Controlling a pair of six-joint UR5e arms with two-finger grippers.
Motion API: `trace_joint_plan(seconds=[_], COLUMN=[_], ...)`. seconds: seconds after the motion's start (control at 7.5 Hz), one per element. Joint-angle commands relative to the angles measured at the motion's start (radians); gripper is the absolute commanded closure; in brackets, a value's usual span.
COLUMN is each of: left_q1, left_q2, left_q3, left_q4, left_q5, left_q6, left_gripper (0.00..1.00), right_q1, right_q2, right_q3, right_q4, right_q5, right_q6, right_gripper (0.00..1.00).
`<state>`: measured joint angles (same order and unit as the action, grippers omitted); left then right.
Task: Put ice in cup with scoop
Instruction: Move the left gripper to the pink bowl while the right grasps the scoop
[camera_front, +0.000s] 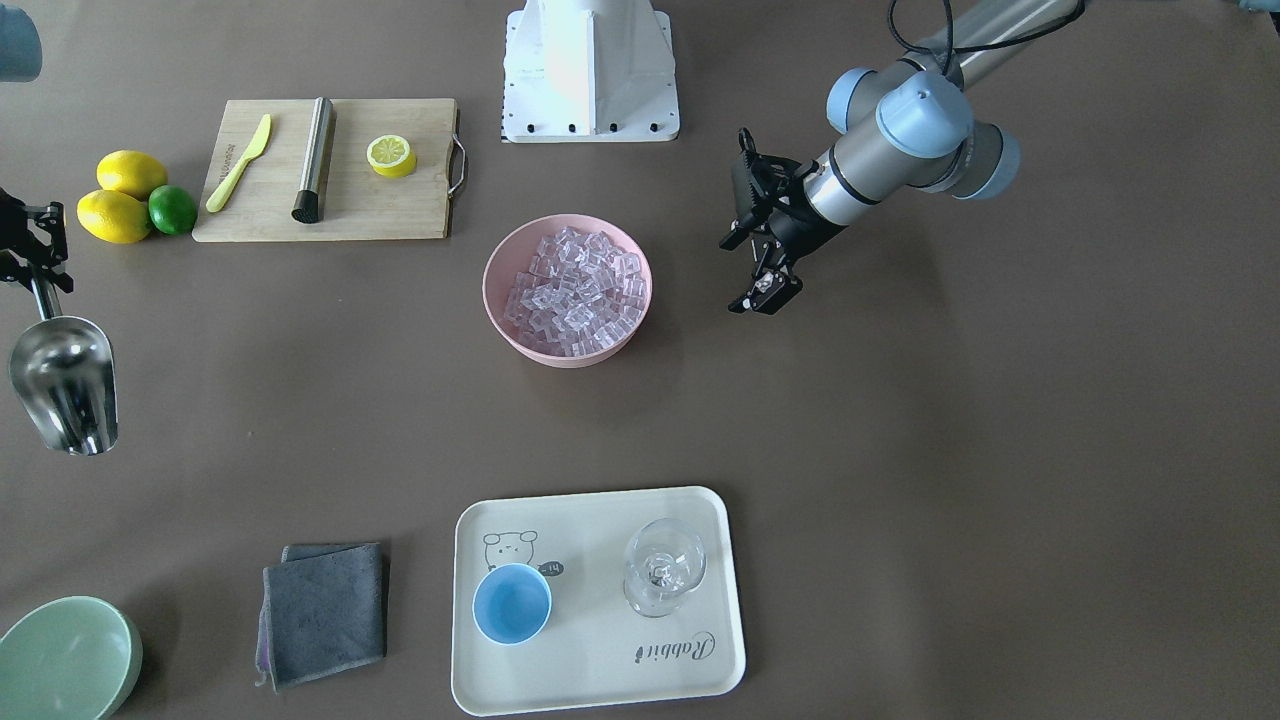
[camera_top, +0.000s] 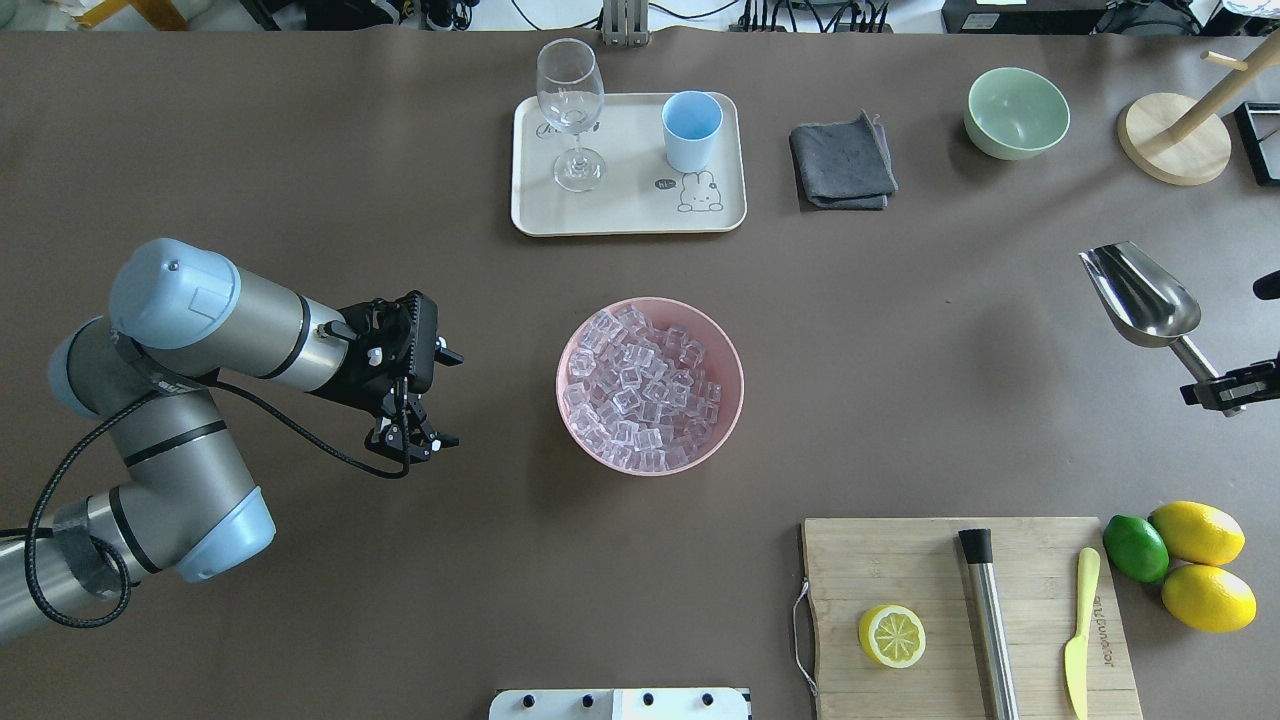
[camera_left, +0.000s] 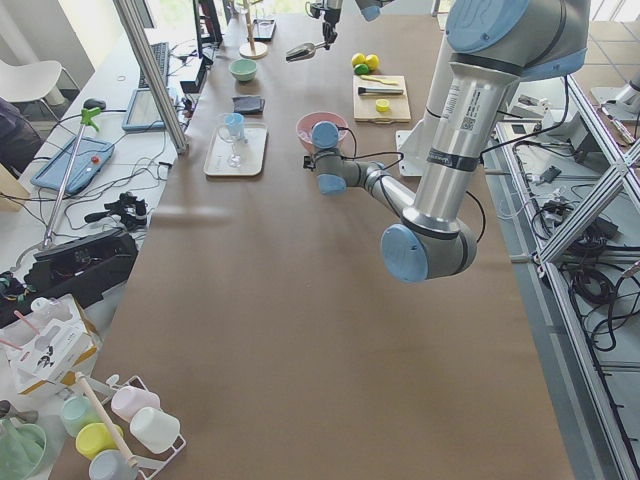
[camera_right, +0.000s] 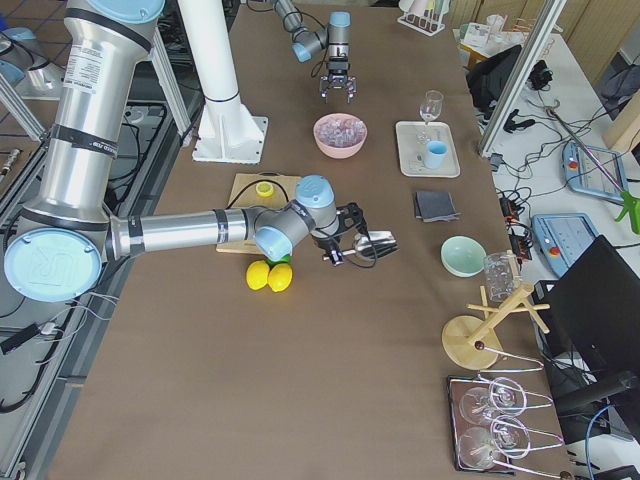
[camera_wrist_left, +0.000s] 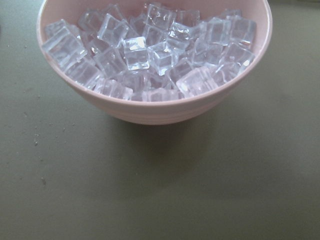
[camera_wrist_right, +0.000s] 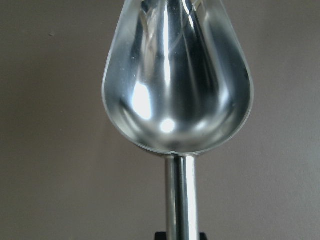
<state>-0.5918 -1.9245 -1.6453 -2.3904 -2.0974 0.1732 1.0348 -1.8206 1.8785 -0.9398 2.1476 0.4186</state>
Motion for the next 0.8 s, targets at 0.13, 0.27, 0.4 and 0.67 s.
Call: trace_joint_plan(seconds=[0.13,0.27,0.4,0.67], left_q1=[0.033,0.032,0.032,0.03], left_q2=[-0.126,-0.151,-0.154,-0.174], left_q3=[0.093,0.128,0.134,0.154], left_q4=[0.005,0.005,0.005,0.005], left_q5=[0.014,0.014,0.014,0.013], left_q6=[-0.097,-0.078,-0.055,-0.001], left_gripper=[0.01,0.01,0.01,0.01], right_q1=[0.027,0.025,0.007,-0.06], right_q2=[0.187,0.201,0.272,0.555], right_q3=[0.141,0.175,0.206,0.217], right_q4=[-0.343,-0.393,-0.527,-0.911], right_q5=[0.005,0.002,0.0,-0.078], right_q6=[-0.263,-0.355,-0.464,-0.764], right_gripper=[1.0,1.0,1.0,1.0])
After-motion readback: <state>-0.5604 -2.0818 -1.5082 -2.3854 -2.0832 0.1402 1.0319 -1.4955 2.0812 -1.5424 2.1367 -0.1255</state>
